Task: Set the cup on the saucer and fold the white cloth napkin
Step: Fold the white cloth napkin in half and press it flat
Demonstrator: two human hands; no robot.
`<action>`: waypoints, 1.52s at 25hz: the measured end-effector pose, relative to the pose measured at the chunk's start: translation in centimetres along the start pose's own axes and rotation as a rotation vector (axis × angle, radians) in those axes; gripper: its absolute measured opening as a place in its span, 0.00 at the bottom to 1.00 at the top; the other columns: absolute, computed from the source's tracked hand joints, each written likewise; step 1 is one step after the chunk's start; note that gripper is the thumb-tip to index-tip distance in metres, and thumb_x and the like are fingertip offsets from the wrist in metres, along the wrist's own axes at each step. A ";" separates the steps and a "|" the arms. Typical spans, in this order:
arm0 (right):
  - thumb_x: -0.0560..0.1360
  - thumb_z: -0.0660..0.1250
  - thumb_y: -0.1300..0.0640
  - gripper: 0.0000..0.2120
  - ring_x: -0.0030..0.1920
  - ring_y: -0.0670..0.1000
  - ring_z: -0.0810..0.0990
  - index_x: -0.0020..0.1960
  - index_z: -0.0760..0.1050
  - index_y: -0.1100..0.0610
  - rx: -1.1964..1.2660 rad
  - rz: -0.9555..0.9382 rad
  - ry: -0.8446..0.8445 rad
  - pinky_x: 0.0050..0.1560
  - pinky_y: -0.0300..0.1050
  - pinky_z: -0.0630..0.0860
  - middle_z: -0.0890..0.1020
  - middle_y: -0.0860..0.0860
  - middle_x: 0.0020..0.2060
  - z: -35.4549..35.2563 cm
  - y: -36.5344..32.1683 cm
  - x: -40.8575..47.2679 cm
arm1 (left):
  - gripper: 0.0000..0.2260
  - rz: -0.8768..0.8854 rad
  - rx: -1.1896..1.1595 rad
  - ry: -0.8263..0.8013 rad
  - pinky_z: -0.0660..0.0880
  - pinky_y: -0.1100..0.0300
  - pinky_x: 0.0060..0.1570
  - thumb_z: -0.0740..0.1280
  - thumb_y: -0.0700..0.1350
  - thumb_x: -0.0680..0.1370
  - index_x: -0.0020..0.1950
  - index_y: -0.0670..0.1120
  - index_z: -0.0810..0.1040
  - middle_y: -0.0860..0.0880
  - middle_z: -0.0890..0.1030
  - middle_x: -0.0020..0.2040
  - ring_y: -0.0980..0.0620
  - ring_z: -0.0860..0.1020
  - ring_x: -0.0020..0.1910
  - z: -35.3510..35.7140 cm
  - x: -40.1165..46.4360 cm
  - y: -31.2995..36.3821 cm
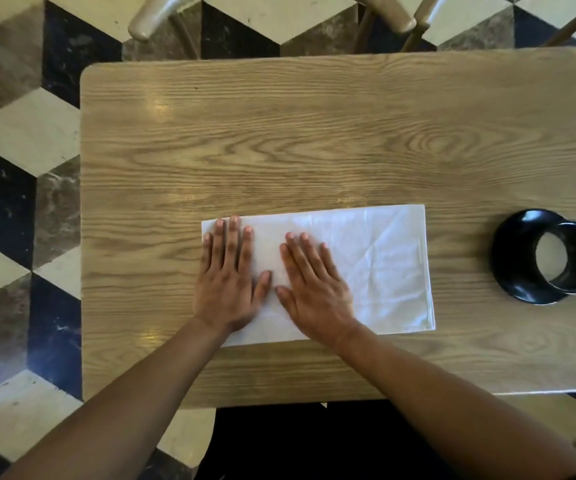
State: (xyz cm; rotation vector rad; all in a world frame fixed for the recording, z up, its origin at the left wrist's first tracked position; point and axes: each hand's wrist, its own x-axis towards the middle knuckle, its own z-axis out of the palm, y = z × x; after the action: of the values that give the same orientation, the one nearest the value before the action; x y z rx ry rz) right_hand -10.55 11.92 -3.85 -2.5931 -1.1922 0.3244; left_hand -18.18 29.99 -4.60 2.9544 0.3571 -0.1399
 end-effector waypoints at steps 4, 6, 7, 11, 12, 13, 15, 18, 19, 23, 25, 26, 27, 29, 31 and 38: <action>0.82 0.57 0.41 0.36 0.82 0.54 0.51 0.82 0.54 0.60 -0.102 0.155 -0.016 0.80 0.59 0.56 0.55 0.55 0.82 -2.4 8.4 -4.5 | 0.36 0.014 -0.001 0.025 0.52 0.35 0.79 0.56 0.59 0.82 0.82 0.38 0.53 0.36 0.52 0.83 0.35 0.49 0.83 0.0 0.0 -0.1; 0.82 0.54 0.40 0.37 0.83 0.54 0.50 0.82 0.51 0.61 -0.141 0.203 -0.069 0.80 0.58 0.57 0.52 0.57 0.83 -3.9 11.9 -6.3 | 0.36 0.006 -0.005 0.007 0.51 0.36 0.80 0.56 0.59 0.82 0.83 0.39 0.52 0.36 0.51 0.83 0.36 0.48 0.83 0.1 -0.1 -0.1; 0.82 0.53 0.40 0.37 0.83 0.55 0.49 0.82 0.50 0.61 -0.152 0.203 -0.092 0.79 0.58 0.57 0.51 0.57 0.83 -4.2 12.7 -6.6 | 0.36 0.003 -0.001 -0.008 0.50 0.36 0.80 0.56 0.60 0.82 0.83 0.39 0.51 0.37 0.50 0.83 0.36 0.47 0.83 0.1 0.0 0.0; 0.83 0.51 0.40 0.37 0.83 0.56 0.44 0.82 0.48 0.62 -0.127 0.231 -0.117 0.81 0.58 0.50 0.47 0.58 0.83 -4.5 10.2 -5.4 | 0.36 -0.062 -0.070 -0.003 0.50 0.38 0.80 0.53 0.61 0.83 0.83 0.39 0.52 0.35 0.50 0.83 0.37 0.46 0.83 -0.9 -0.2 0.2; 0.83 0.52 0.41 0.36 0.83 0.56 0.44 0.82 0.48 0.62 -0.098 0.221 -0.100 0.81 0.57 0.48 0.47 0.58 0.83 -4.4 8.5 -4.5 | 0.35 -0.073 -0.095 0.029 0.51 0.38 0.80 0.54 0.60 0.83 0.82 0.38 0.54 0.35 0.51 0.83 0.37 0.48 0.83 -1.2 -0.5 0.6; 0.83 0.53 0.42 0.36 0.83 0.57 0.44 0.82 0.49 0.61 -0.057 0.196 -0.079 0.82 0.57 0.46 0.48 0.58 0.83 -4.1 6.5 -3.6 | 0.34 -0.059 -0.110 0.053 0.52 0.39 0.80 0.54 0.58 0.83 0.82 0.37 0.55 0.35 0.52 0.83 0.37 0.48 0.83 -1.5 -1.1 1.1; 0.83 0.54 0.44 0.34 0.83 0.57 0.45 0.82 0.51 0.61 0.009 0.111 -0.055 0.82 0.56 0.45 0.49 0.57 0.83 -2.8 2.4 -1.6 | 0.33 -0.002 -0.116 0.030 0.53 0.39 0.80 0.56 0.56 0.83 0.82 0.37 0.55 0.36 0.52 0.83 0.38 0.49 0.83 -1.4 -2.9 2.4; 0.83 0.56 0.44 0.33 0.82 0.58 0.50 0.81 0.56 0.60 -0.013 0.032 -0.038 0.80 0.61 0.53 0.55 0.58 0.82 -0.7 0.5 -1.1 | 0.35 -0.057 -0.036 -0.044 0.54 0.39 0.80 0.54 0.59 0.82 0.82 0.38 0.52 0.38 0.50 0.84 0.40 0.48 0.83 -0.6 -5.3 2.0; 0.82 0.57 0.44 0.33 0.82 0.58 0.52 0.81 0.57 0.60 -0.036 0.034 -0.029 0.79 0.61 0.56 0.56 0.57 0.82 -0.4 1.6 -1.9 | 0.37 -0.081 -0.016 -0.058 0.54 0.40 0.80 0.55 0.60 0.82 0.83 0.38 0.51 0.39 0.50 0.84 0.41 0.48 0.84 -0.3 -5.9 1.1; 0.80 0.58 0.42 0.36 0.82 0.56 0.54 0.81 0.57 0.61 -0.108 0.149 -0.014 0.79 0.60 0.58 0.57 0.56 0.82 -2.1 8.6 -6.3 | 0.39 -0.074 0.003 -0.073 0.55 0.42 0.80 0.55 0.62 0.81 0.82 0.36 0.51 0.39 0.51 0.84 0.41 0.50 0.83 0.1 -6.8 -1.1; 0.80 0.56 0.42 0.37 0.82 0.55 0.53 0.81 0.55 0.61 -0.105 0.262 -0.026 0.79 0.60 0.57 0.55 0.57 0.82 -3.1 10.6 -7.6 | 0.40 -0.069 -0.014 -0.078 0.55 0.41 0.80 0.55 0.63 0.81 0.82 0.36 0.51 0.39 0.50 0.84 0.41 0.49 0.83 0.3 -6.9 -1.0; 0.81 0.55 0.42 0.36 0.82 0.55 0.52 0.81 0.54 0.62 -0.095 0.300 -0.020 0.79 0.60 0.56 0.54 0.57 0.82 -3.3 10.8 -7.7 | 0.40 -0.080 -0.022 -0.074 0.55 0.41 0.80 0.55 0.63 0.81 0.82 0.35 0.51 0.38 0.50 0.84 0.41 0.49 0.84 0.1 -6.7 -0.9; 0.81 0.54 0.42 0.36 0.82 0.55 0.51 0.81 0.54 0.62 -0.071 0.315 -0.011 0.80 0.60 0.55 0.54 0.57 0.82 -3.4 10.5 -7.4 | 0.39 -0.098 -0.037 -0.058 0.55 0.40 0.80 0.55 0.62 0.81 0.82 0.35 0.52 0.38 0.50 0.84 0.41 0.49 0.83 -0.2 -6.6 -0.6; 0.82 0.54 0.44 0.34 0.83 0.57 0.50 0.81 0.55 0.62 -0.028 0.277 0.020 0.81 0.59 0.52 0.54 0.58 0.82 -3.6 8.5 -5.7 | 0.37 -0.124 -0.083 0.004 0.53 0.39 0.80 0.56 0.60 0.81 0.81 0.36 0.54 0.38 0.52 0.83 0.40 0.49 0.83 -1.1 -5.6 0.3; 0.83 0.55 0.47 0.31 0.82 0.58 0.49 0.81 0.56 0.61 -0.007 0.212 0.046 0.81 0.59 0.49 0.54 0.57 0.82 -3.5 5.9 -2.5 | 0.35 -0.109 -0.088 0.036 0.51 0.40 0.81 0.56 0.57 0.82 0.82 0.37 0.53 0.38 0.52 0.83 0.40 0.49 0.83 -1.7 -3.3 1.2; 0.83 0.55 0.42 0.32 0.82 0.59 0.52 0.82 0.56 0.57 -0.086 0.283 0.011 0.80 0.60 0.51 0.56 0.57 0.82 -2.9 9.4 1.3 | 0.38 -0.213 -0.001 -0.061 0.48 0.42 0.81 0.51 0.62 0.81 0.82 0.36 0.49 0.37 0.50 0.83 0.37 0.48 0.83 0.1 0.4 -0.8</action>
State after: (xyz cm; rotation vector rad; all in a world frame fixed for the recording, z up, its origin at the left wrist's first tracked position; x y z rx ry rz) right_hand -2.17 6.60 -4.39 -2.8374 -0.8516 0.3197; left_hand -17.93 30.80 -4.83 2.8960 0.6627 -0.2553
